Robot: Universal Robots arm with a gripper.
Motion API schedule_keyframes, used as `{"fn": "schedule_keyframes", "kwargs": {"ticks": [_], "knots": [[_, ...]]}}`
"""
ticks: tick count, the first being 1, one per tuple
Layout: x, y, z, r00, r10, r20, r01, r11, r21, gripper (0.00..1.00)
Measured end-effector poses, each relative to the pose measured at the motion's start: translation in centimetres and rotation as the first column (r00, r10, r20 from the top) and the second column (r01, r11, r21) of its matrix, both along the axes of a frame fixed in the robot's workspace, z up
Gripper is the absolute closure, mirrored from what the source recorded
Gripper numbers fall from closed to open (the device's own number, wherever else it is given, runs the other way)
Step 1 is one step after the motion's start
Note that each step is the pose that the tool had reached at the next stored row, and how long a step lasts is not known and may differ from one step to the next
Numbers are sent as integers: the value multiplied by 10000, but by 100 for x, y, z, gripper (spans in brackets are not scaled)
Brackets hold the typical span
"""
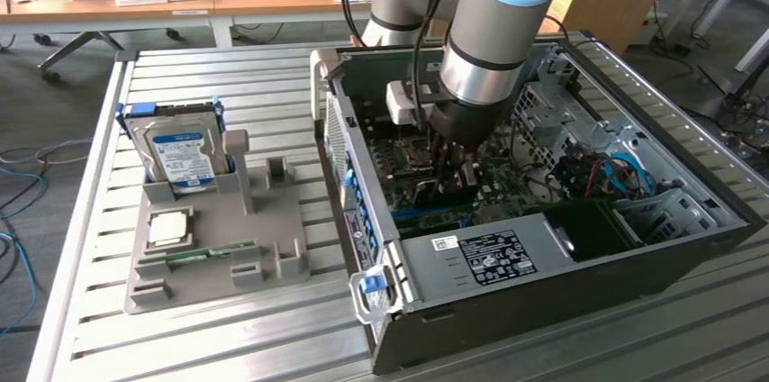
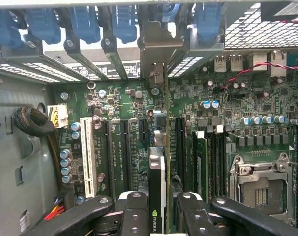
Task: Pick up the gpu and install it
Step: 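Insert the gpu into the slot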
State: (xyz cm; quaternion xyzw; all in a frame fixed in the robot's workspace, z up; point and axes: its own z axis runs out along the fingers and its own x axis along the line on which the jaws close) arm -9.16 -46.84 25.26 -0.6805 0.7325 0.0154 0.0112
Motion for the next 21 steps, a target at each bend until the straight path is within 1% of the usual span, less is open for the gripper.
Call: {"fn": "schedule_keyframes", "kwargs": {"ticks": [5,8,17,19,21], "knots": [[17,0,-2,10000,-1,0,1,10000,3,73],[19,6,-4,10000,0,1,0,10000,25,73],[18,5,-49,10000,1,-3,-1,10000,18,73],[18,6,-53,10000,0,-1,0,10000,27,73],[18,6,-52,10000,-1,1,1,10000,48,73]]}}
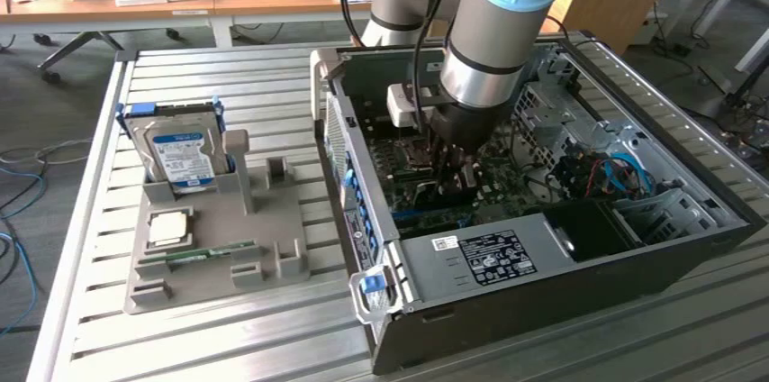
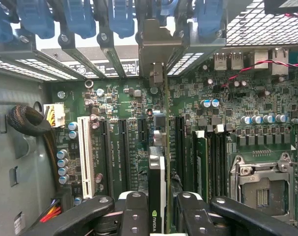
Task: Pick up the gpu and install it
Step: 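Insert the gpu into the slot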
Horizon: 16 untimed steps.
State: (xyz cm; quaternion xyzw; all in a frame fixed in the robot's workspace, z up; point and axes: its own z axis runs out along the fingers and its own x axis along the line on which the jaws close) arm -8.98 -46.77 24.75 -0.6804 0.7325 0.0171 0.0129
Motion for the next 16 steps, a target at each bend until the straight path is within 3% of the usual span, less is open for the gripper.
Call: {"fn": "schedule_keyframes", "kwargs": {"ticks": [3,16], "knots": [[0,0,2,10000,0,2,0,10000,21,73],[0,0,-23,10000,1,-1,-1,10000,17,73]]}}
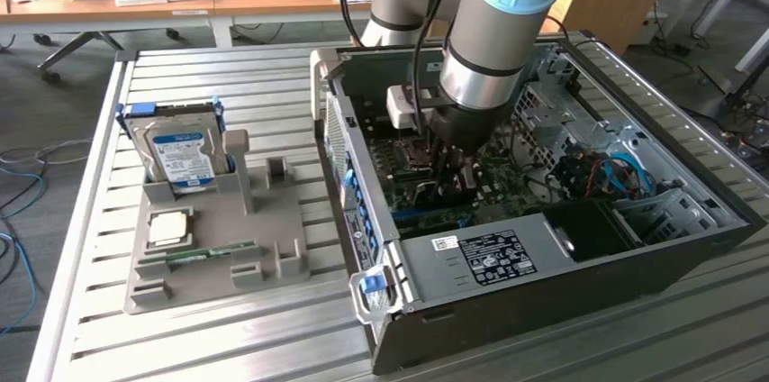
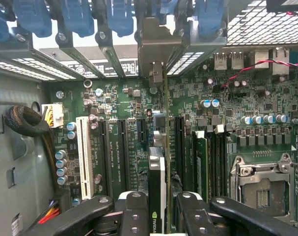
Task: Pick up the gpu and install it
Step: 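Insert the gpu into the slot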
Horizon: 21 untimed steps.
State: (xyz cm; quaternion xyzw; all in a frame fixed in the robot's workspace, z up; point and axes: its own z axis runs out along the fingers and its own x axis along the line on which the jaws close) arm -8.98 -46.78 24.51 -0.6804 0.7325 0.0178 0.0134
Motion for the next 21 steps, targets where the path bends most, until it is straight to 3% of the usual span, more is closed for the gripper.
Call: {"fn": "schedule_keyframes", "kwargs": {"ticks": [2,6,12,21], "knots": [[0,0,0,10000,0,1,0,10000,1,73],[1,2,12,10000,-1,8,1,10000,72,73],[0,-3,18,10000,0,0,0,10000,36,73],[0,-7,4,10000,0,-2,0,10000,31,73]]}}
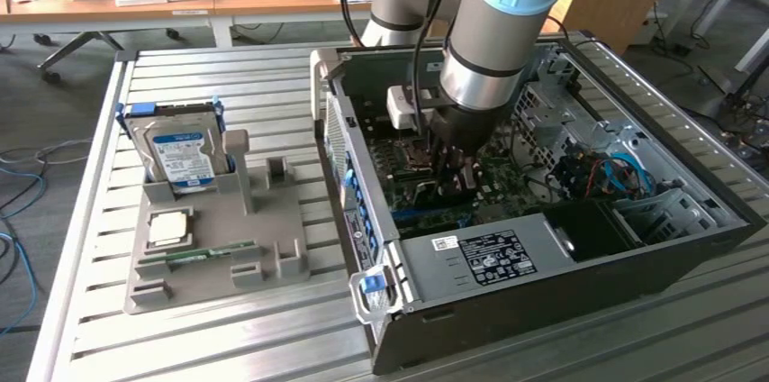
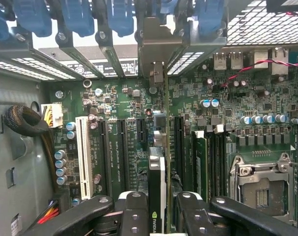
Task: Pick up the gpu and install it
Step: 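Insert the gpu into the slot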
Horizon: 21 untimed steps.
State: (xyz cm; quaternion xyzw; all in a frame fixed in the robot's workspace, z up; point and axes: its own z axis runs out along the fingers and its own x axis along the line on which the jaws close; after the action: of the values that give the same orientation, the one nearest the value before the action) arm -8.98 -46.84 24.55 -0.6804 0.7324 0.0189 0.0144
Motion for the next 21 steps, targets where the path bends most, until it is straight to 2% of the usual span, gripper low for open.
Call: {"fn": "schedule_keyframes", "kwargs": {"ticks": [8,15,21], "knots": [[-8,-17,-10,10000,-2,2,2,10000,1,73],[-28,-18,-59,10000,0,0,0,10000,-4,73],[-28,-17,-62,10000,0,2,0,10000,0,73]]}}
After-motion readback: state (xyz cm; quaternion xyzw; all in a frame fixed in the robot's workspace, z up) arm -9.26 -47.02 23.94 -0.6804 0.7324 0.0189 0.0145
